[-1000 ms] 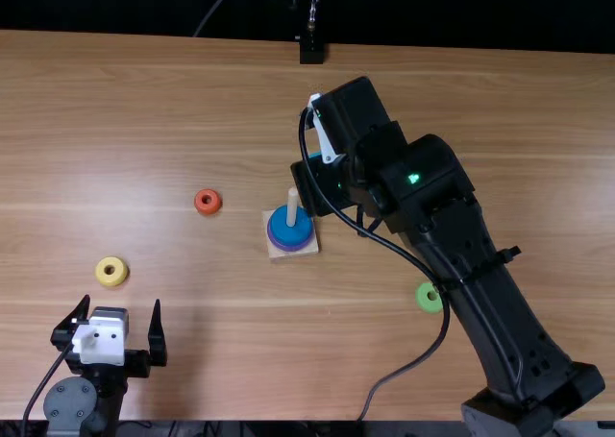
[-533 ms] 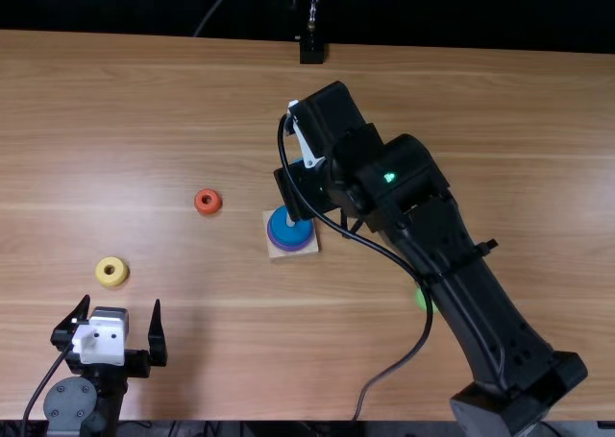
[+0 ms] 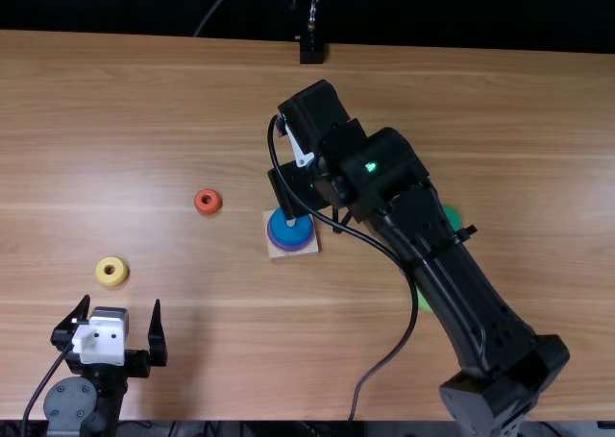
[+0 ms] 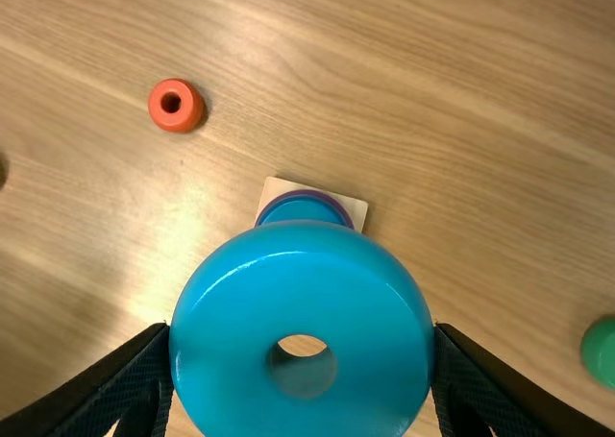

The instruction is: Build the Hanoi tower: stack the rings onto the peg from bottom to top in this color order: purple, dark blue, light blue, dark green, light green, yellow, orange.

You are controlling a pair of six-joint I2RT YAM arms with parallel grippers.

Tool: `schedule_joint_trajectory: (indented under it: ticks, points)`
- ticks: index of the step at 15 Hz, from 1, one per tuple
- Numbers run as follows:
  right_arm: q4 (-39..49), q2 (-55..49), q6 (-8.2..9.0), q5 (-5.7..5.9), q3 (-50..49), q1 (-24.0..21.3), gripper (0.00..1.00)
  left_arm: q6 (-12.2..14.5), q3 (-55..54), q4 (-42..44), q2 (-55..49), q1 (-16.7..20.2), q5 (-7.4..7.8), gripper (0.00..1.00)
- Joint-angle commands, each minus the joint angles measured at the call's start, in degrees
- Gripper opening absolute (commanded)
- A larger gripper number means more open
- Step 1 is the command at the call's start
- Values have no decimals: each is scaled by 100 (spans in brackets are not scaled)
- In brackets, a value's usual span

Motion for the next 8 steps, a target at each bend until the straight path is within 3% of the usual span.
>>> schedule_joint_trajectory:
  ticks: [1,8]
  points:
    - [19,132,38,-34,170,107,0,4,-604,-377,-67,58,54,100]
    - [9,290,27,-23,99,116,0,4,-604,-377,-67,58,54,100]
